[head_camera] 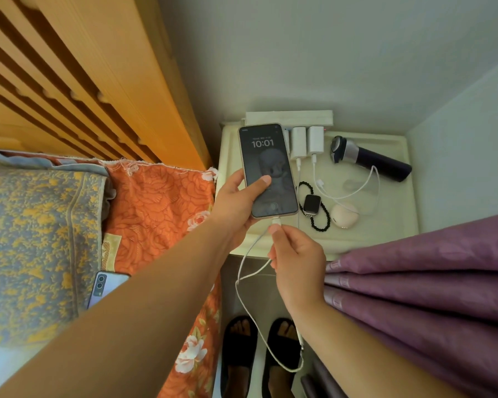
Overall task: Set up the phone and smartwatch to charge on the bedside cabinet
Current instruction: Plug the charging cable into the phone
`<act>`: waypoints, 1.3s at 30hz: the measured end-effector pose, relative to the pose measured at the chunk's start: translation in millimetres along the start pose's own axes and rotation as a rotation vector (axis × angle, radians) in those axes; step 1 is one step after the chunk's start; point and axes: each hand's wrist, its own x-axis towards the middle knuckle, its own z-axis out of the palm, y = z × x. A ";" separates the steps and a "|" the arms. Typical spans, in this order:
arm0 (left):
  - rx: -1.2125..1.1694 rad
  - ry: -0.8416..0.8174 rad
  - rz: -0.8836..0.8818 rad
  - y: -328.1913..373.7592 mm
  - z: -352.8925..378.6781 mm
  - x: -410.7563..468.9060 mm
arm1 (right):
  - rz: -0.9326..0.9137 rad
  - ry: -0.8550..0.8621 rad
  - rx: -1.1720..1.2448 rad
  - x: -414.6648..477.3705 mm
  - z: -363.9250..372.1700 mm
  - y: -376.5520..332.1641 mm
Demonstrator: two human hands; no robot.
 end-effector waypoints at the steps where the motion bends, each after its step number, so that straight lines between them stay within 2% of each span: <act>1: 0.003 0.002 0.000 0.0 0.2 -0.5 | -0.003 -0.002 0.003 1.0 -0.2 -0.3; 6: 0.003 -0.043 -0.011 2.3 -1.7 -7.6 | 0.028 -0.076 0.039 -1.2 -2.5 0.4; 12: 0.045 -0.122 -0.023 18.5 -11.0 -26.8 | 0.121 -0.444 0.170 -37.4 -26.3 -11.1; 15: 0.037 -0.177 0.002 37.3 -12.1 -38.8 | 0.166 -0.619 0.128 -71.4 -38.5 -4.0; 20: 0.064 -0.274 0.064 70.9 -4.6 -64.5 | 0.190 -0.753 -0.027 -113.7 -57.2 4.2; 24: 0.094 -0.306 0.103 86.0 4.5 -97.5 | 0.163 -0.739 -0.096 -138.7 -64.6 0.3; 31: 0.077 -0.315 0.197 104.9 8.2 -187.0 | 0.001 -0.713 -0.181 -178.1 -85.4 -4.9; 39: 0.045 -0.314 0.377 103.3 7.1 -340.3 | -0.286 -0.682 -0.387 -252.2 -118.4 19.2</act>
